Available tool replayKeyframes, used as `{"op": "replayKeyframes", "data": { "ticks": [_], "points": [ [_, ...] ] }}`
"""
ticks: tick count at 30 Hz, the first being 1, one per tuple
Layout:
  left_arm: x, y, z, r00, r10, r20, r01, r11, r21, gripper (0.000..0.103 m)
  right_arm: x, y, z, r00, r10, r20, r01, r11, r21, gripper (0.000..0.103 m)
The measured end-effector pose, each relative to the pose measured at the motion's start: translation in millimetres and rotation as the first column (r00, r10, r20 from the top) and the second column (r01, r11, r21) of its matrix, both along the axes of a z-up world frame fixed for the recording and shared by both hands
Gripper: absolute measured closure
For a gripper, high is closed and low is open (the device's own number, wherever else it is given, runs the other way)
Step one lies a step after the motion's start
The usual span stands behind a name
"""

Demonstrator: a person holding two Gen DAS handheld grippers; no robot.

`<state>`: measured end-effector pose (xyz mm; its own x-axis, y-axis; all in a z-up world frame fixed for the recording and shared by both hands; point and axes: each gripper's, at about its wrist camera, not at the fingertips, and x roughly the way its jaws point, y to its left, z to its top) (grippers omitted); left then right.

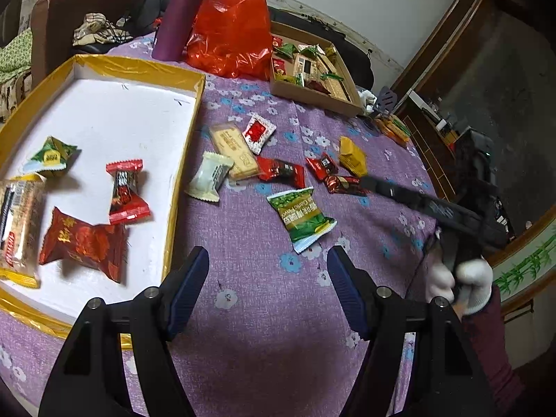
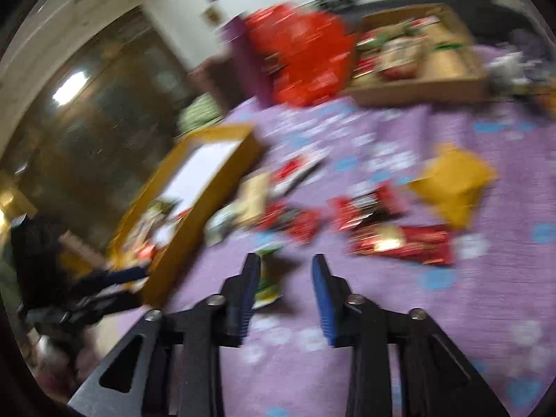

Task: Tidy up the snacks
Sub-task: 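Grasp a green snack bag with the left tool while the right tool grasps a red chocolate bar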

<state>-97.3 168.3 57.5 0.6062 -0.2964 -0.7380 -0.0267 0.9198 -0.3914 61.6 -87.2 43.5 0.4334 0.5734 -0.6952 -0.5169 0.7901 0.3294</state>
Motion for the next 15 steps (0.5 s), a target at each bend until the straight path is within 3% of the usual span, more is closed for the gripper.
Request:
{"op": "replayKeyframes", "data": {
  "ticks": [4, 6, 11, 15],
  "points": [
    [-2, -4, -1, 1.0, -0.015, 0.0, 0.015, 1.0, 0.006, 0.033, 20, 2, -12, 0.995, -0.085, 0.053, 0.091, 0.987, -0.135, 0.061],
    [-3, -5, -2, 1.0, -0.018, -0.003, 0.018, 1.0, 0.009, 0.033, 33, 9, -19, 0.995, -0.078, 0.059, 0.086, 0.984, -0.155, 0.061],
    [-8, -7, -1, 1.0, -0.017, -0.011, 0.017, 1.0, 0.021, 0.033, 58, 15, -40, 0.994, -0.107, -0.01, 0.105, 0.985, -0.135, 0.057],
    [-8, -9, 0, 1.0, -0.026, -0.004, 0.026, 0.999, 0.031, 0.033, 40, 7, -38, 0.993, -0.091, -0.076, 0.082, 0.99, -0.11, 0.056]
  ]
}}
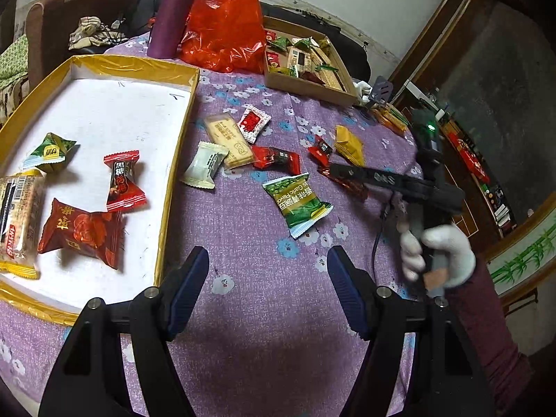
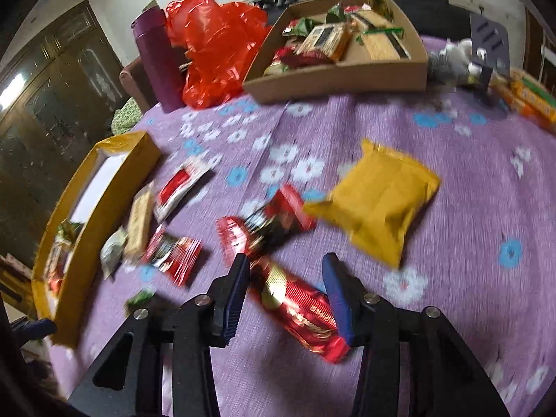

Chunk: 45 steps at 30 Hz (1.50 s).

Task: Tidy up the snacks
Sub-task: 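Grasp a green snack bag with the left tool while the right tool grasps a red chocolate bar, then move both snacks over the tray and open both tools to drop them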

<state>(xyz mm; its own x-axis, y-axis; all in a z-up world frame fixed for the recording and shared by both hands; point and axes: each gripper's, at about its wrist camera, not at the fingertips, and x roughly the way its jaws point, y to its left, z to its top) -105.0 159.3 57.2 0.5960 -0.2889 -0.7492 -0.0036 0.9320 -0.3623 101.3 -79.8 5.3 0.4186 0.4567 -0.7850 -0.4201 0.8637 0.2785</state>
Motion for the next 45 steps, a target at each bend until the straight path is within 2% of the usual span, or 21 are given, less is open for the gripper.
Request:
{"op": "replayKeyframes", "data": {
  "ticks": [3, 6, 10, 12, 13, 22, 26, 28, 33, 34, 36, 37, 41, 45],
  "points": [
    [5, -6, -3, 1.0, -0.013, -0.005, 0.013, 1.0, -0.006, 0.033, -19, -1, 0, 0.998, 0.041, -0.052, -0.039, 0.998, 0.043, 0.056],
    [10, -19, -8, 0.999, -0.035, -0.023, 0.035, 0.999, 0.003, 0.033, -31, 12, -1, 0.999, 0.027, 0.043, -0.025, 0.998, -0.054, 0.058],
    [10, -31, -7, 0.998, -0.05, -0.028, 0.051, 0.997, 0.056, 0.033, -36, 35, -2, 0.989, 0.007, 0.146, 0.017, 0.987, -0.163, 0.058],
    [12, -32, -5, 0.999, -0.041, -0.029, 0.043, 0.996, 0.077, 0.033, -35, 36, -3, 0.984, -0.013, 0.179, 0.048, 0.98, -0.192, 0.07],
    [15, -33, -6, 0.999, -0.037, -0.033, 0.04, 0.996, 0.084, 0.033, -36, 35, -4, 0.982, -0.016, 0.187, 0.053, 0.98, -0.191, 0.075],
    [58, -60, -21, 0.998, -0.058, -0.04, 0.063, 0.99, 0.125, 0.033, -36, 2, 5, 0.988, -0.055, 0.143, 0.06, 0.998, -0.033, 0.075],
    [81, -71, -27, 0.998, -0.065, -0.02, 0.068, 0.979, 0.19, 0.033, -35, -4, 9, 0.988, -0.069, 0.141, 0.07, 0.998, 0.003, 0.075],
    [91, -79, -35, 0.997, -0.069, -0.022, 0.072, 0.965, 0.254, 0.033, -35, -6, 10, 0.988, -0.073, 0.139, 0.072, 0.997, 0.01, 0.075],
    [98, -93, -53, 0.993, -0.112, -0.041, 0.119, 0.939, 0.323, 0.033, -35, -6, 10, 0.987, -0.071, 0.141, 0.07, 0.997, 0.012, 0.075],
    [95, -96, -54, 0.991, -0.127, -0.032, 0.13, 0.93, 0.344, 0.034, -35, -6, 10, 0.987, -0.071, 0.144, 0.07, 0.997, 0.012, 0.075],
    [94, -98, -52, 0.991, -0.131, -0.018, 0.128, 0.92, 0.37, 0.055, -36, -6, 10, 0.986, -0.069, 0.154, 0.068, 0.998, 0.011, 0.075],
    [93, -98, -51, 0.99, -0.14, -0.015, 0.136, 0.922, 0.362, 0.073, -37, -5, 11, 0.985, -0.069, 0.157, 0.068, 0.998, 0.01, 0.075],
    [89, -91, -49, 0.991, -0.13, -0.018, 0.129, 0.929, 0.348, 0.073, -37, -5, 11, 0.983, -0.068, 0.169, 0.068, 0.998, 0.006, 0.075],
    [76, -76, -39, 0.995, -0.098, 0.01, 0.091, 0.954, 0.285, 0.073, -39, -5, 12, 0.982, -0.065, 0.178, 0.063, 0.998, 0.02, 0.075]
  ]
}}
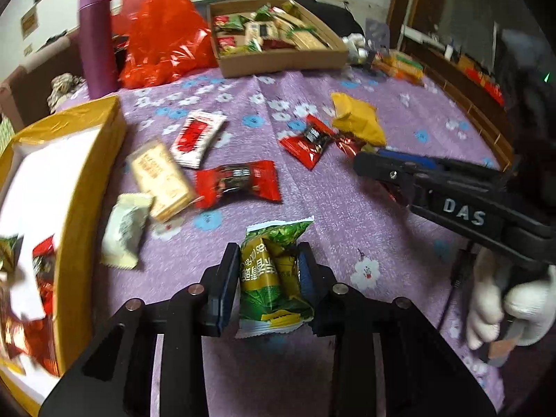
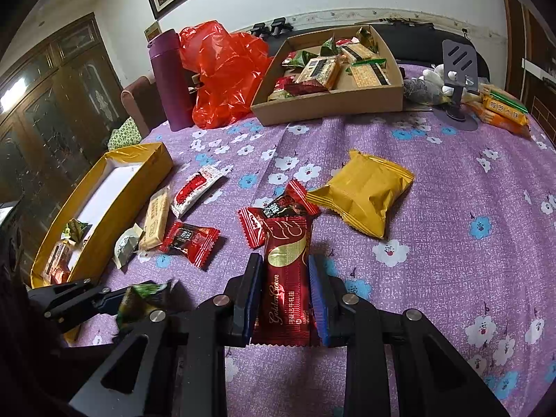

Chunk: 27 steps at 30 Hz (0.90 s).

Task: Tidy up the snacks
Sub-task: 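Move both snacks over the tray and open both tools to drop them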

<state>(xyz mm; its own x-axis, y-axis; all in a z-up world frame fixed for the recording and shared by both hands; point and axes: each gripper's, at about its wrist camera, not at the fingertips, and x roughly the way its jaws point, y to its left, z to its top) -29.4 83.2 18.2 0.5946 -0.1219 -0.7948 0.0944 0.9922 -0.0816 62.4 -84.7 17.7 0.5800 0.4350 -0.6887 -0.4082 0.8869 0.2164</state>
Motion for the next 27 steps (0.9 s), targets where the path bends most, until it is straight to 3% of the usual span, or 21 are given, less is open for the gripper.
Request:
{"op": "replayKeyframes", "data": {
  "ticks": [10, 16, 23, 27],
  "points": [
    [-61, 70, 73, 0.983, 0.101, 0.156, -0.079, 0.987, -0.139, 0.072, -14, 6, 9, 0.999, 0.019, 0.045, -0.022, 0.998, 0.055, 0.075],
    [-68, 139, 118, 0.96, 0.184, 0.21, -0.153, 0.976, -0.156, 0.072, -39, 28, 58, 0.995, 0.076, 0.068, -0.086, 0.985, 0.152, 0.076],
    [-32, 214, 139, 0.939, 0.277, 0.204, -0.266, 0.961, -0.08, 0.072, -57, 115, 138, 0.964, 0.23, 0.134, -0.248, 0.959, 0.137, 0.076],
    [-8, 243, 137, 0.931, 0.31, 0.195, -0.309, 0.95, -0.033, 0.072, -50, 170, 163, 0.949, 0.291, 0.125, -0.306, 0.944, 0.126, 0.076]
  ]
}}
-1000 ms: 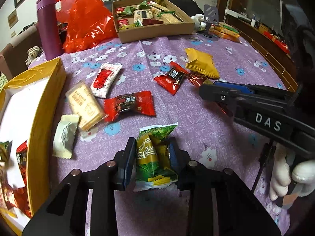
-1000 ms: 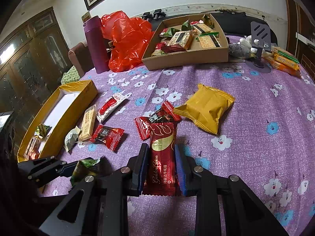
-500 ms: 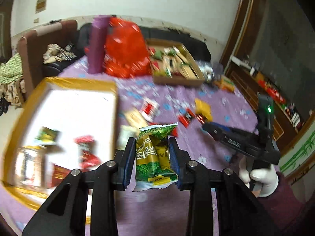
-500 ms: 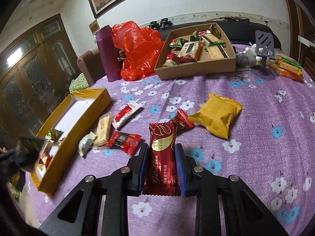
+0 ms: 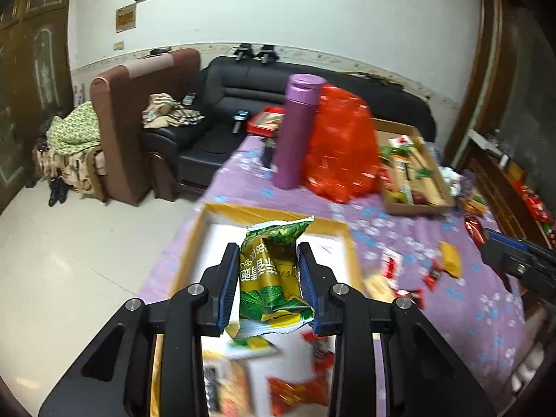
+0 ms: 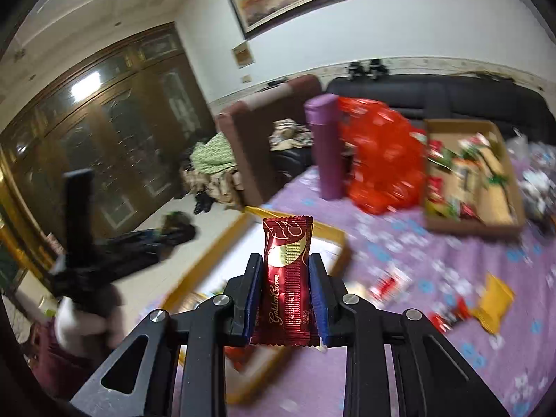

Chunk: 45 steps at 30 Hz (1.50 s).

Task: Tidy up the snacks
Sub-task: 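Move both snacks over the tray and open both tools to drop them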

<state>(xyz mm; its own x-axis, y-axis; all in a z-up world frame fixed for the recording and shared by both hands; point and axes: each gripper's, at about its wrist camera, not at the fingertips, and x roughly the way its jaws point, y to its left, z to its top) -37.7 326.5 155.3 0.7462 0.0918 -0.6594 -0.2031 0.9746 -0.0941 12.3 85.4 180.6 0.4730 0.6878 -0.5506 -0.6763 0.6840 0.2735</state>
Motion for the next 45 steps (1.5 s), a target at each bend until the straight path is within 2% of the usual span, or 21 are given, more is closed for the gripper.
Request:
{"op": "replayKeyframes", "data": {
  "ticks": [3, 9, 13, 17, 19, 23, 24, 27, 29, 30, 33, 37, 42, 45],
  "points": [
    [15, 20, -16, 0.999, 0.024, -0.024, -0.025, 0.999, -0.02, 0.072, 12, 43, -14, 1.0, 0.017, -0.02, -0.018, 0.998, -0.052, 0.076],
    [43, 43, -76, 0.989, 0.03, -0.148, -0.044, 0.995, -0.095, 0.072, 44, 98, -101, 0.989, 0.013, -0.149, -0.037, 0.987, -0.157, 0.076],
    [54, 53, -105, 0.977, 0.031, -0.213, -0.062, 0.988, -0.143, 0.072, 53, 115, -136, 0.983, 0.013, -0.181, -0.052, 0.976, -0.21, 0.076],
    [60, 58, -118, 0.969, 0.03, -0.244, -0.076, 0.981, -0.181, 0.071, 57, 124, -152, 0.982, 0.023, -0.189, -0.067, 0.97, -0.233, 0.076],
    [60, 59, -120, 0.967, 0.026, -0.252, -0.079, 0.975, -0.206, 0.071, 58, 125, -156, 0.981, 0.034, -0.189, -0.079, 0.968, -0.237, 0.072],
    [55, 55, -114, 0.967, 0.023, -0.253, -0.084, 0.969, -0.232, 0.07, 53, 118, -145, 0.983, 0.035, -0.179, -0.072, 0.977, -0.203, 0.07],
    [52, 53, -110, 0.969, 0.028, -0.247, -0.086, 0.97, -0.228, 0.069, 51, 115, -140, 0.985, 0.035, -0.17, -0.068, 0.979, -0.194, 0.069],
    [40, 49, -97, 0.976, 0.035, -0.214, -0.088, 0.967, -0.241, 0.056, 47, 94, -120, 0.991, 0.023, -0.133, -0.043, 0.987, -0.152, 0.065],
    [32, 46, -87, 0.98, 0.049, -0.192, -0.093, 0.969, -0.227, 0.043, 44, 71, -107, 0.994, -0.002, -0.113, -0.012, 0.992, -0.122, 0.061],
    [30, 45, -84, 0.981, 0.055, -0.186, -0.096, 0.971, -0.218, 0.041, 44, 61, -103, 0.994, -0.012, -0.108, 0.0, 0.994, -0.112, 0.061],
    [27, 49, -79, 0.978, 0.078, -0.191, -0.121, 0.967, -0.223, 0.041, 41, 21, -93, 0.994, -0.059, -0.093, 0.05, 0.994, -0.093, 0.061],
    [11, 44, -69, 0.985, 0.061, -0.16, -0.108, 0.947, -0.303, 0.041, 41, -43, -91, 0.984, -0.147, -0.098, 0.141, 0.988, -0.071, 0.06],
    [-8, -4, -55, 0.994, -0.046, -0.099, 0.006, 0.93, -0.367, 0.041, 54, -111, -100, 0.955, -0.267, -0.127, 0.261, 0.963, -0.061, 0.056],
    [-4, -42, -56, 0.987, -0.122, -0.104, 0.078, 0.931, -0.356, 0.041, 61, -146, -111, 0.932, -0.32, -0.169, 0.316, 0.947, -0.048, 0.056]
  ]
}}
